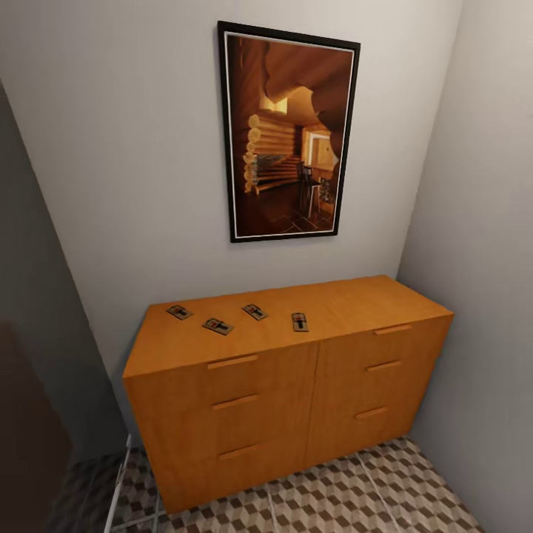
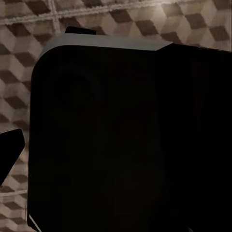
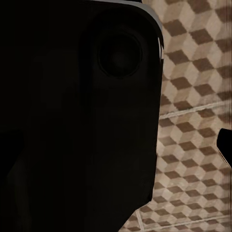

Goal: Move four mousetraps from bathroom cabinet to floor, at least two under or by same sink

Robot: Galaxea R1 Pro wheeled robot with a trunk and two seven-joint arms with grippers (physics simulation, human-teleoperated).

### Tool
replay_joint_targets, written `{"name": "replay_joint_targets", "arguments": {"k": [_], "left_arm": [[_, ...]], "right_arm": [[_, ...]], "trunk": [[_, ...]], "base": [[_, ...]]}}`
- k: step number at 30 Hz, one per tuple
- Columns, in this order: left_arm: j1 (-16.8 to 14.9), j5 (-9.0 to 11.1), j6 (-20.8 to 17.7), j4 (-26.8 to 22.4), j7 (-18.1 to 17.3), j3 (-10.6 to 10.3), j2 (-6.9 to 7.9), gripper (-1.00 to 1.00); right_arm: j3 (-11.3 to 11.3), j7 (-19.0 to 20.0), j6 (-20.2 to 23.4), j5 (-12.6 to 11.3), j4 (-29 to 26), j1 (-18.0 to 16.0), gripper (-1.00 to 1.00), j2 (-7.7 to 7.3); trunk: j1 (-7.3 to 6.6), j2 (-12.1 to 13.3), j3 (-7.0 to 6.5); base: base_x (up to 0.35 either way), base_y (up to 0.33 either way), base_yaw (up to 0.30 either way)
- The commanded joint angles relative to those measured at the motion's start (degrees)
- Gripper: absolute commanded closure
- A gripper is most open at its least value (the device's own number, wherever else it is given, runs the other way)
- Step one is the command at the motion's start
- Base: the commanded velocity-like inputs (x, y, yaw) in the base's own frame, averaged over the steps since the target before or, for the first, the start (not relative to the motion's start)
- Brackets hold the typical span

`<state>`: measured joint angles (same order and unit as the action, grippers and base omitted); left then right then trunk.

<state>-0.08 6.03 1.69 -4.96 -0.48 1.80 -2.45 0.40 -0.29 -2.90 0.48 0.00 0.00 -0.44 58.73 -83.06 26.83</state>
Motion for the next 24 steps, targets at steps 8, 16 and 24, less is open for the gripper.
{"name": "replay_joint_targets", "arguments": {"k": [8, 16, 24], "left_arm": [[-0.01, 0.56, 0.13, 0.01, -0.04, 0.13, -0.01, -1.0], [-0.01, 0.56, 0.15, -0.04, -0.04, 0.15, -0.01, -1.0], [-0.01, 0.56, 0.15, -0.06, -0.04, 0.18, -0.01, -1.0]], "right_arm": [[-0.04, -0.06, -0.28, 0.05, 0.0, -0.03, -1.0, 0.0], [-0.15, -0.07, -0.34, -0.14, 0.0, -0.03, -1.0, 0.15], [-0.12, -0.07, -0.33, -0.13, 0.0, -0.03, -1.0, 0.11]], "trunk": [[0.0, -0.02, 0.04], [0.0, -0.02, 0.04], [0.0, -0.02, 0.04]], "base": [[0.0, -0.234, 0.0], [0.0, -0.064, 0.0], [0.0, -0.009, 0.126]]}}
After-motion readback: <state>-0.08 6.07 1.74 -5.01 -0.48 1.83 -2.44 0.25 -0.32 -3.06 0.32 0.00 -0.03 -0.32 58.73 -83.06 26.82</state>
